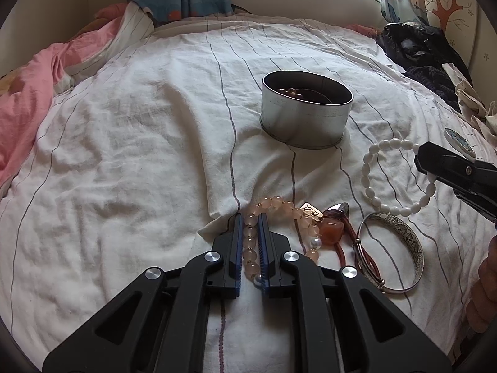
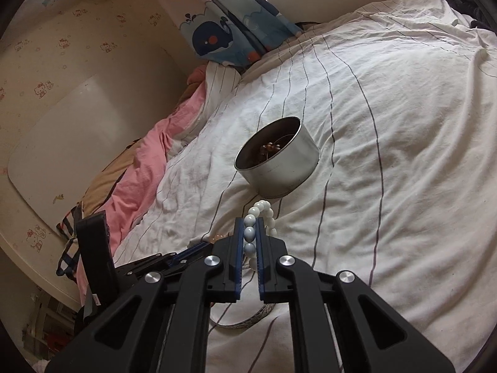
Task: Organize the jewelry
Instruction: 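Lift and carry the peach and pearl bracelets in both tools over the tin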
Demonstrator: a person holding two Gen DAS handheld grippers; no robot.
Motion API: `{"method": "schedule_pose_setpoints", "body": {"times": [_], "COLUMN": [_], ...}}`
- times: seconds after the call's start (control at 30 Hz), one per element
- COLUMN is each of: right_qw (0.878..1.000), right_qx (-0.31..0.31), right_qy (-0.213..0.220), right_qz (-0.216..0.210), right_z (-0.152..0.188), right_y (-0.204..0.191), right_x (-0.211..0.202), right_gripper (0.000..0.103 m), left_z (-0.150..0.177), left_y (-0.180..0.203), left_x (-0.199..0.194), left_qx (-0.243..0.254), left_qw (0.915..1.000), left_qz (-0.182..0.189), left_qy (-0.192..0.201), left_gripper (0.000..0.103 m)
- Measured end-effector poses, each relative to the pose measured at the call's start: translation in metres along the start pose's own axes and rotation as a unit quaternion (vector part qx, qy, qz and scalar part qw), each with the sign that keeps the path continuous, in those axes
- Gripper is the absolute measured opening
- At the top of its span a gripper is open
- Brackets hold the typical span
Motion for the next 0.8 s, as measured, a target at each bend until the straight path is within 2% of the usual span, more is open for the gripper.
{"method": "schedule_pose_setpoints", "body": {"times": [0.33, 0.6, 0.8], "right_qw": [0.999, 0.998, 0.998], "right_qx": [-0.011, -0.014, -0.023], "right_qy": [0.018, 0.017, 0.011], "right_qz": [-0.047, -0.060, -0.052], "right_z": [-0.010, -0.016, -0.029], "right_y": [-0.023, -0.032, -0.032], "right_x": [-0.009, -0.007, -0.001], "right_gripper": [0.008, 0.008, 0.008], "left_z": [-0.010, -0.036, -0.067], "left_y": [0.000, 0.011, 0.027], "left_x": [-0.014, -0.038, -0.050], "left_qx": [-0.015, -0.027, -0.042], "left_qw": [0.9992, 0.9961, 0.9905], "left_qz": [0.025, 0.057, 0.088], "left_qy": [0.027, 0.061, 0.097], "left_gripper": [0.007, 0.007, 0.007]}}
Point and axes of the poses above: each gripper's, at about its wrist camera, not at the fingertips, and x roughly the way its jaws point, y to its right, z to its underside, the point moved 10 cm from there along x, roughly the way its jaws point, and after that the axes turned 2 degrees about y, right-handed, at the moved point
